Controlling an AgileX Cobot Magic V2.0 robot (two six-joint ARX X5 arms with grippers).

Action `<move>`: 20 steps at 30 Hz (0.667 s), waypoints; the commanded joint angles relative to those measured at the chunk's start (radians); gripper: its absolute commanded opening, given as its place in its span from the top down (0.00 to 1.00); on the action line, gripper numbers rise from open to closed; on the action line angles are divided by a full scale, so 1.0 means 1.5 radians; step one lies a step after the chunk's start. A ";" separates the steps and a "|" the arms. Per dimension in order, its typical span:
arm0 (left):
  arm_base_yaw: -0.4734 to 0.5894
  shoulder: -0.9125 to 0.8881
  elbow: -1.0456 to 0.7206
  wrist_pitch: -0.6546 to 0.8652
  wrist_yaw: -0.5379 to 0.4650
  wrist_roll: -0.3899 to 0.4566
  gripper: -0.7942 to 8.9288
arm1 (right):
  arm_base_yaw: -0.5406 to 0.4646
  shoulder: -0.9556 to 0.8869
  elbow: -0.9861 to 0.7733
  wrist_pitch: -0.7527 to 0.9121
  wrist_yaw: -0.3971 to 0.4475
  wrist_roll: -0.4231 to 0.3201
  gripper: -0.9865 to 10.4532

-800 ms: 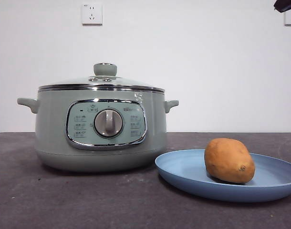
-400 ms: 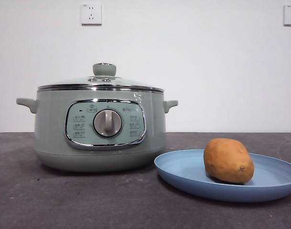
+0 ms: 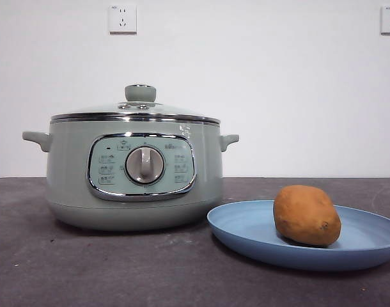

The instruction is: Take the potato out from the steamer,put the potato on the plate,close the lid

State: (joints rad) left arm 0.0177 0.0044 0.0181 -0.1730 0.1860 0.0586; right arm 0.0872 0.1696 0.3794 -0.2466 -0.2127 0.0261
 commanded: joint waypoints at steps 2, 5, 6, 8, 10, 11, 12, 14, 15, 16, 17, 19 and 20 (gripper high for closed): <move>0.003 -0.002 -0.010 0.000 -0.001 -0.005 0.92 | -0.001 -0.052 -0.100 0.057 0.046 0.026 0.91; 0.003 -0.002 -0.010 0.000 -0.001 -0.005 0.92 | -0.001 -0.086 -0.161 0.082 0.081 0.069 0.91; 0.003 -0.002 -0.010 0.000 -0.001 -0.005 0.92 | -0.001 -0.095 -0.177 0.085 0.093 0.082 0.91; 0.003 -0.002 -0.010 0.000 -0.001 -0.005 0.92 | -0.001 -0.110 -0.204 0.085 0.096 0.095 0.91; 0.003 -0.002 -0.010 0.000 -0.001 -0.005 0.92 | -0.001 -0.112 -0.221 0.084 0.096 0.095 0.91; 0.003 -0.002 -0.010 0.000 -0.001 -0.005 0.92 | -0.001 -0.112 -0.228 0.084 0.096 0.095 0.91; 0.003 -0.002 -0.010 0.000 -0.001 -0.005 0.92 | -0.001 -0.112 -0.233 0.084 0.096 0.095 0.91; 0.003 -0.002 -0.010 0.000 -0.001 -0.005 0.92 | -0.001 -0.112 -0.245 0.084 0.096 0.095 0.91; 0.003 -0.002 -0.010 0.000 -0.001 -0.005 0.92 | -0.001 -0.112 -0.248 0.079 0.095 0.096 0.91; 0.003 -0.002 -0.010 0.000 -0.001 -0.005 0.92 | -0.001 -0.112 -0.248 0.068 0.096 0.094 0.91; 0.003 -0.002 -0.010 0.000 -0.001 -0.005 0.92 | -0.001 -0.112 -0.248 0.055 0.096 0.094 0.91; 0.003 -0.002 -0.010 0.000 -0.001 -0.005 0.92 | -0.001 -0.112 -0.248 0.043 0.096 0.094 0.91; 0.003 -0.002 -0.010 0.000 -0.001 -0.005 0.92 | -0.001 -0.112 -0.248 0.044 0.095 0.094 0.91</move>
State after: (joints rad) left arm 0.0177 0.0044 0.0181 -0.1730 0.1860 0.0586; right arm 0.0856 0.0051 0.0181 -0.1722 -0.0715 0.1589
